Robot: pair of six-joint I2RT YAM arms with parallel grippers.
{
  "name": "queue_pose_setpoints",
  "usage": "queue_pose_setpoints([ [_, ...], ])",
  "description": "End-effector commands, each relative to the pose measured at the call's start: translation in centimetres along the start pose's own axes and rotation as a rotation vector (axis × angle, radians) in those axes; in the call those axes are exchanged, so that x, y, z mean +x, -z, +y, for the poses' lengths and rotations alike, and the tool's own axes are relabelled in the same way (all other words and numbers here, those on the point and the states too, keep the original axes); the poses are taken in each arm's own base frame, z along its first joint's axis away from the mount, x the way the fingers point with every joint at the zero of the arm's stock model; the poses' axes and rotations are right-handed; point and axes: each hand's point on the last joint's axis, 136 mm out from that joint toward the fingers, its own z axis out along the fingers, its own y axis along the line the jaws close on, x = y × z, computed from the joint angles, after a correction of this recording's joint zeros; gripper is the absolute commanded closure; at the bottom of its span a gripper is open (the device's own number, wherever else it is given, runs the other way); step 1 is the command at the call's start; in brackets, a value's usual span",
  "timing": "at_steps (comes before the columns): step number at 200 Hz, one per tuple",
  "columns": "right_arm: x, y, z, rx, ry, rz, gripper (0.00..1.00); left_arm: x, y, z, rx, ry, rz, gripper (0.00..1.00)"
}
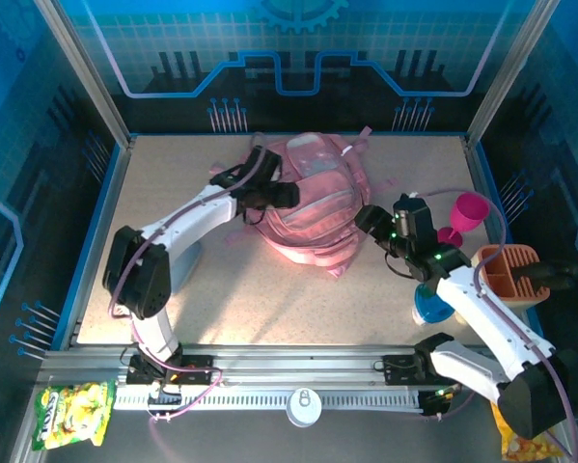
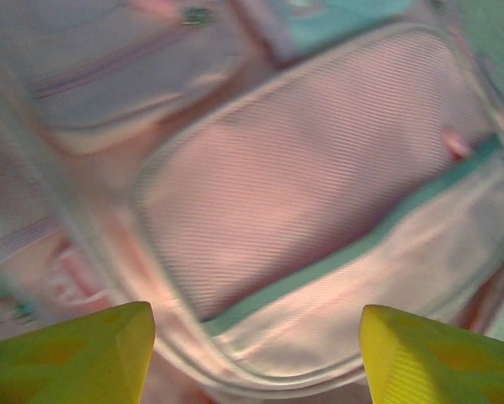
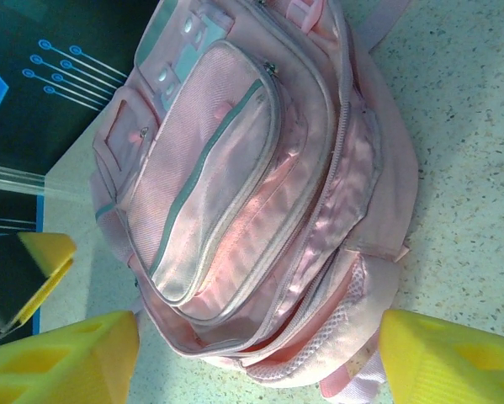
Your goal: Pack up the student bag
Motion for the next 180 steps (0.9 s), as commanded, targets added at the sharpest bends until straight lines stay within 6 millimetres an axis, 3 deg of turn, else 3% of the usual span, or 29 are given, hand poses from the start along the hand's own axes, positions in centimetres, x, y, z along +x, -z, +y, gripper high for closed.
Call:
queue_pose_setpoints([
  [1, 0.9, -0.8, 1.1, -0.011, 0.036, 0.055, 0.25, -0.5, 0.8, 3.4, 0.021, 0.196, -0.006, 0.35],
  [44, 3.2, -2.8, 2.0, -0.019, 0.04, 0.134, 0.25, -0.2, -0.9, 9.7, 0.032, 0.402, 0.03, 0.36],
  [73, 5.1, -3.8, 2.2, -0.001, 0.048, 0.178, 0.26, -0.3, -2.9, 11.9, 0.034, 0.477, 0.069, 0.36],
  [116, 7.6, -5.0, 1.6, 0.033, 0.042, 0.238, 0.27, -0.7, -6.1, 12.7, 0.024, 0.527, 0.099, 0.37],
  [180, 10.4, -6.5, 0.5, 0.052, 0.001, 0.309, 0.27, -1.2, -8.4, 12.9, 0.037, 0.555, 0.109, 0.59],
])
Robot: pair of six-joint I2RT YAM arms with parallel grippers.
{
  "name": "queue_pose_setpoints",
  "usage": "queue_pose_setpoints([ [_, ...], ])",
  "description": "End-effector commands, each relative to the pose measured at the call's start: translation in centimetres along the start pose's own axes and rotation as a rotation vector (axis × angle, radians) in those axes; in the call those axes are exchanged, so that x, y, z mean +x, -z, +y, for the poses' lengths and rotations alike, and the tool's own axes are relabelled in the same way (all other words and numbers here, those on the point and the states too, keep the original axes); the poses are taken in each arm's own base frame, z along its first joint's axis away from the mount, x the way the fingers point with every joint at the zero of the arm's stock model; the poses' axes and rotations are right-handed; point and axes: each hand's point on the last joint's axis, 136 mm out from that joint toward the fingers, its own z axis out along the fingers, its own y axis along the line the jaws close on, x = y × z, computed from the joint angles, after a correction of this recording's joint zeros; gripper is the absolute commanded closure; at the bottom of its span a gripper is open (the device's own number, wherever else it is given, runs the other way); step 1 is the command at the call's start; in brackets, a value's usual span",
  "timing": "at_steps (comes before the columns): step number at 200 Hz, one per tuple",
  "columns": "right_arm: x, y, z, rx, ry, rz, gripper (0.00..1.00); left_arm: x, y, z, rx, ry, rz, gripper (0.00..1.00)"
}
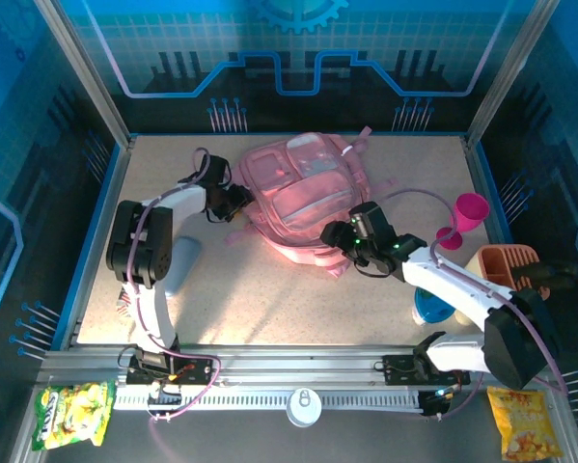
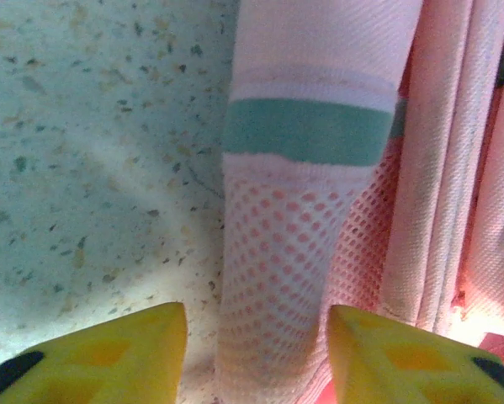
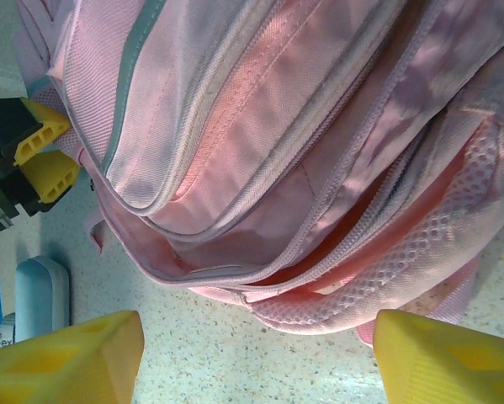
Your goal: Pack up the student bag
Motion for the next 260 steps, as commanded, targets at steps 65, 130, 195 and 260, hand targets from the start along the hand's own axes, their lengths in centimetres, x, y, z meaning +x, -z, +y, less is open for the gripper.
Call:
queue_pose_setpoints([
  [65, 1.9, -3.4, -1.8, 0.062, -0.039, 0.066, 0.29, -0.7, -0.1, -0.3, -0.009, 0.016, -0.005, 0.9],
  [130, -2.9, -6.7, -1.0, 0.07, 0.02, 0.025, 0.43, 1.1, 4.2, -1.5, 0.057, -0.005, -0.014, 1.0],
  [195, -10.3, -9.4, 0.3, 0.115, 0.217, -0.036, 0.45, 6.5, 6.0, -0.5, 0.121, 0.032, 0.06, 1.0],
  [260, -9.1, -3.1, 0.9, 0.196, 0.368, -0.097, 0.34, 8.7, 5.4, -0.7, 0.178, 0.067, 0.112, 1.0],
])
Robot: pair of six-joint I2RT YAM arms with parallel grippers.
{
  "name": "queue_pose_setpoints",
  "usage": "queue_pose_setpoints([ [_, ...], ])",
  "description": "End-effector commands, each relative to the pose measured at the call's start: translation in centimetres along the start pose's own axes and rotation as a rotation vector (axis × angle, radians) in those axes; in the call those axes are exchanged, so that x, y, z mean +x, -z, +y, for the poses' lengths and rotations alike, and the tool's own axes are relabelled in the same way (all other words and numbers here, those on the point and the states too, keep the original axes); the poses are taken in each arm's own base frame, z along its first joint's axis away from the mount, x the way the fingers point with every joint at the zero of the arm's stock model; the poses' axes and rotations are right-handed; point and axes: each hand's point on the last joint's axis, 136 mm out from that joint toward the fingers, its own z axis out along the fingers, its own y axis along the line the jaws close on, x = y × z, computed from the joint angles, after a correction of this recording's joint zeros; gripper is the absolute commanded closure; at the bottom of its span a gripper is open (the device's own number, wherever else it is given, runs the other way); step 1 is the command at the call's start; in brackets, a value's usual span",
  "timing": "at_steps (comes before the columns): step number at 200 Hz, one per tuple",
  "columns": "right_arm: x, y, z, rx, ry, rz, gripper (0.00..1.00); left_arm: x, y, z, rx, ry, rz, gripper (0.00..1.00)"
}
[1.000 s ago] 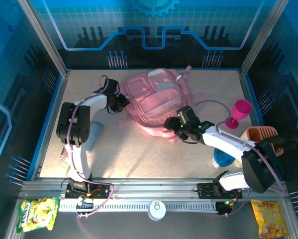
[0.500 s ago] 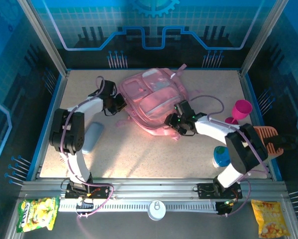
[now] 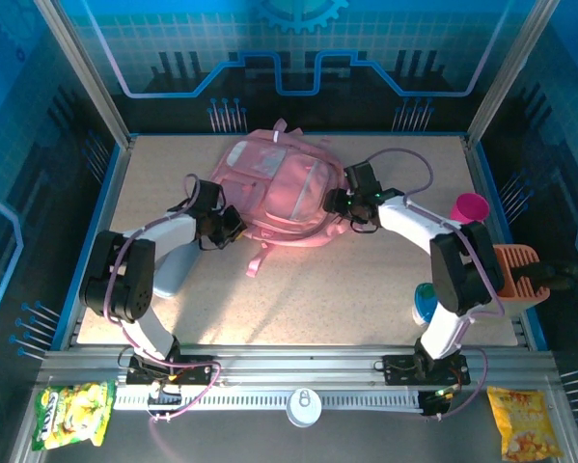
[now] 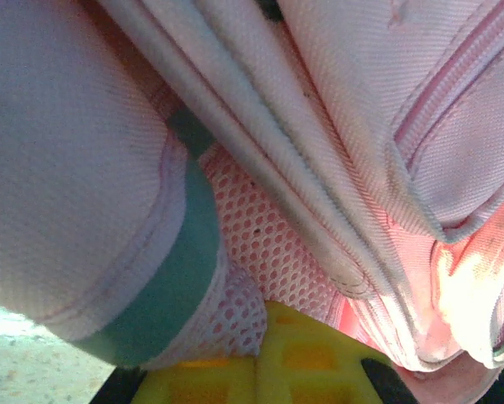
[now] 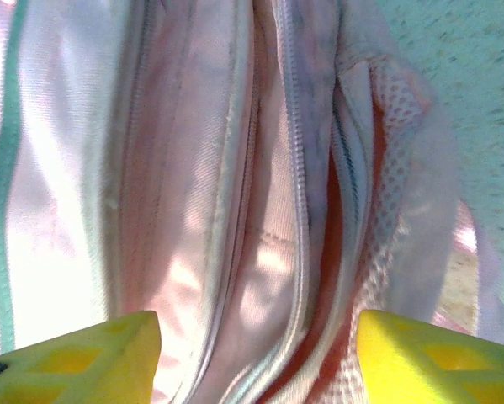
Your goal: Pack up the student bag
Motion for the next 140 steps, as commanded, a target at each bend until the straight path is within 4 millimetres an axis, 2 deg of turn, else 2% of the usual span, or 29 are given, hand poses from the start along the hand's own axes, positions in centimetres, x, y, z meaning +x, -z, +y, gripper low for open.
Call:
queue_pose_setpoints([
  [1, 0.7, 4.2, 0.7, 0.042, 0.12, -0.047, 0.34, 1.4, 0.9, -2.8, 0.112, -0.018, 0.054, 1.0],
  [13, 2.1, 5.4, 1.4, 0.061, 0.163, -0.054, 0.34, 1.5, 0.9, -3.0, 0.12, -0.02, 0.056, 1.0],
  [35, 5.4, 6.4, 3.5, 0.052, 0.224, -0.04, 0.36, 1.6, 1.1, -3.4, 0.138, -0.021, 0.059, 1.0],
  [59, 9.0, 6.7, 7.3, -0.027, 0.264, -0.038, 0.4, 1.9, 1.4, -3.8, 0.156, -0.031, 0.067, 1.0],
  [104, 14.5, 3.7, 14.4, -0.137, 0.378, -0.017, 0.48, 2.4, 2.2, -4.7, 0.195, -0.067, 0.085, 1.0],
  [123, 15.6, 2.0, 15.8, -0.15, 0.353, 0.002, 0.52, 2.6, 2.4, -4.8, 0.2, -0.077, 0.091, 1.0],
  [140, 15.5, 0.7, 16.2, -0.137, 0.325, -0.007, 0.55, 2.8, 2.7, -4.9, 0.207, -0.078, 0.093, 1.0],
])
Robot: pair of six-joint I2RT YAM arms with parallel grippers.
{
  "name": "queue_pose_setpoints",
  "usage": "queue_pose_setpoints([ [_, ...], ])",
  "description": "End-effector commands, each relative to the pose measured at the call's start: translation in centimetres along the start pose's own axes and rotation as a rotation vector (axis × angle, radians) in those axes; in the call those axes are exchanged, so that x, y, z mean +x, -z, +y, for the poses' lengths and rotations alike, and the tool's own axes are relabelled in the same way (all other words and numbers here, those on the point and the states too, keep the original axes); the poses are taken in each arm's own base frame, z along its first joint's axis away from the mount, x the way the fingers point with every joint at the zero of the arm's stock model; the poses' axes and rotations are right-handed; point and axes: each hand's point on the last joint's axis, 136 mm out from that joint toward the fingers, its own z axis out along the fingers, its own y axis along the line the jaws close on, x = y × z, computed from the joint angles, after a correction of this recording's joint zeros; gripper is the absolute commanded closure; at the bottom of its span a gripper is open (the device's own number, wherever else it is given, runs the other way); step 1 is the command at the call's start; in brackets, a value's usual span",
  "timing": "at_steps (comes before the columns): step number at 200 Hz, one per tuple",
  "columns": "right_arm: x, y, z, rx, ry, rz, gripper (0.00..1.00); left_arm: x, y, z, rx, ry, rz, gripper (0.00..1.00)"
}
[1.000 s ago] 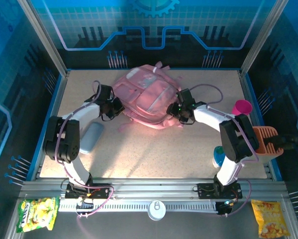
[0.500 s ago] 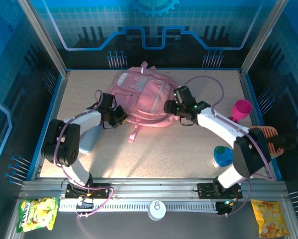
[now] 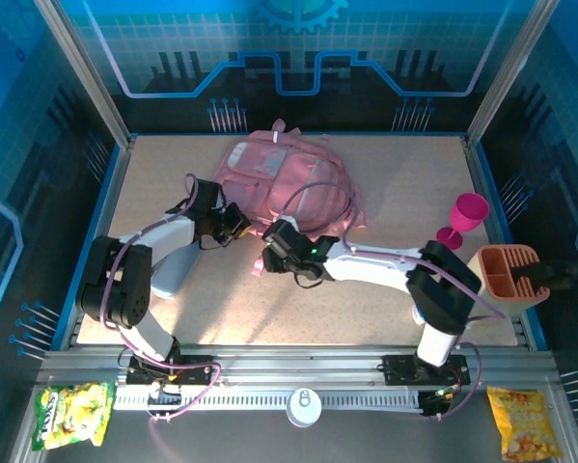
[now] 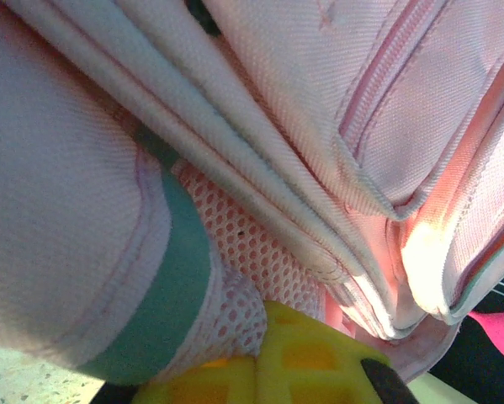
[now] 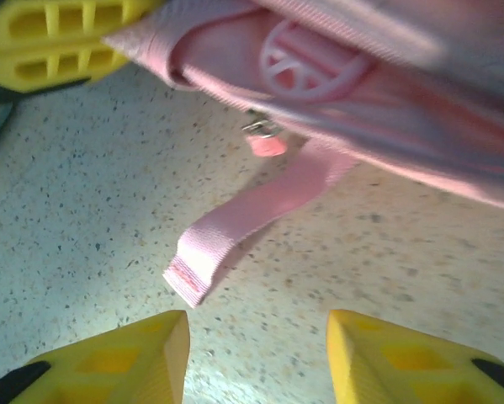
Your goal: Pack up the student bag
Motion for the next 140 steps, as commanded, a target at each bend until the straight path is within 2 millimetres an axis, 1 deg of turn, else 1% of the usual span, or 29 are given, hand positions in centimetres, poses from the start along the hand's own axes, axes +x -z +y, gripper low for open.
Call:
queue_pose_setpoints([
  [1, -2.6, -1.0, 1.2, -0.009, -0.069, -0.082, 0.55, 1.9, 1.4, -2.9, 0.112, -0.067, 0.064, 1.0],
  [14, -3.2, -1.8, 1.1, 0.012, -0.073, -0.095, 0.56, 2.0, 1.6, -3.0, 0.116, -0.071, 0.064, 1.0],
  [36, -4.2, -2.8, 0.4, 0.077, -0.098, -0.101, 0.59, 2.2, 1.7, -3.1, 0.12, -0.078, 0.069, 1.0],
  [61, -4.5, -3.8, -0.6, 0.15, -0.116, -0.093, 0.59, 2.3, 1.9, -3.4, 0.133, -0.082, 0.076, 1.0],
  [84, -4.7, -4.0, -1.4, 0.211, -0.121, -0.099, 0.6, 2.4, 2.0, -3.5, 0.136, -0.084, 0.078, 1.0],
  [116, -5.1, -3.7, -2.3, 0.269, -0.12, -0.119, 0.6, 2.4, 2.1, -3.7, 0.142, -0.083, 0.083, 1.0],
  [140, -5.5, -3.4, -2.6, 0.286, -0.118, -0.141, 0.64, 2.5, 2.1, -3.7, 0.143, -0.082, 0.083, 1.0],
])
